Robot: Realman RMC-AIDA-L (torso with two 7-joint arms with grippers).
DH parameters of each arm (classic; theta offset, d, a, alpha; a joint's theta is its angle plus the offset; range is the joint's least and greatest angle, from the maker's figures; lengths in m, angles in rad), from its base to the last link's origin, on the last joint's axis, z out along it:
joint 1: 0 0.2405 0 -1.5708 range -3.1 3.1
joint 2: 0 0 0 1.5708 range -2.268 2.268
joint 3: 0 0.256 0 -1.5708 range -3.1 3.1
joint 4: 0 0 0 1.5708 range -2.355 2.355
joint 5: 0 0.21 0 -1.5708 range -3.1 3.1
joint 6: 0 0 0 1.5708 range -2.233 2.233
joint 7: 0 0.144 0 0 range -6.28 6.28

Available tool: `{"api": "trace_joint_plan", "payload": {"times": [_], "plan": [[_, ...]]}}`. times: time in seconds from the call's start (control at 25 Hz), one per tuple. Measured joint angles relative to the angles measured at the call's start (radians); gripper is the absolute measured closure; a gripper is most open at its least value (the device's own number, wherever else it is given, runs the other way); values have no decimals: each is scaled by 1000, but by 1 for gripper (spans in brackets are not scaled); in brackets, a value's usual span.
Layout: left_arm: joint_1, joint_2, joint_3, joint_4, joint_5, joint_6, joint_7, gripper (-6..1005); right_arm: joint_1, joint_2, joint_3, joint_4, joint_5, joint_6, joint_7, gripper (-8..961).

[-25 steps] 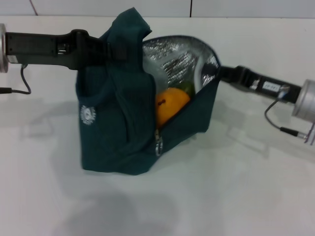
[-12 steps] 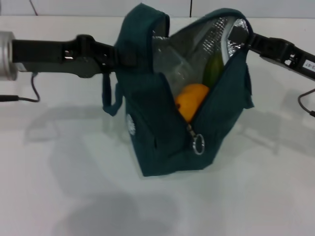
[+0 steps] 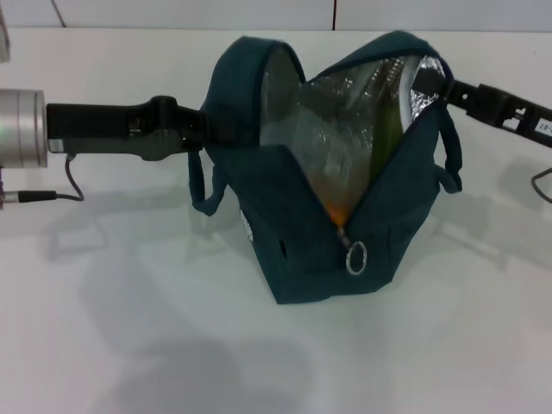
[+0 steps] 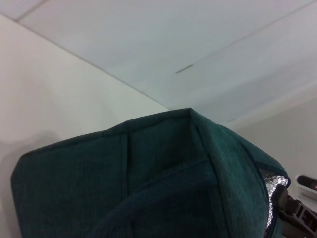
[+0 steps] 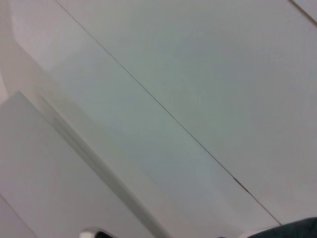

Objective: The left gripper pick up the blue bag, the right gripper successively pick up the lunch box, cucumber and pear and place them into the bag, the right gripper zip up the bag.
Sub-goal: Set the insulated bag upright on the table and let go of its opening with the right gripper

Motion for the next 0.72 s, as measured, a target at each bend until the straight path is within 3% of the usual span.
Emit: {"api": "trace_joint_plan", "payload": {"times": [0.64, 0.72], "plan": [[2, -11, 1, -1, -4, -1, 7, 842, -21, 0, 16, 0, -12, -31, -25, 932], [2, -12, 1, -1, -4, 0, 7, 842, -34, 3, 32, -2, -13, -52, -42, 860]]}}
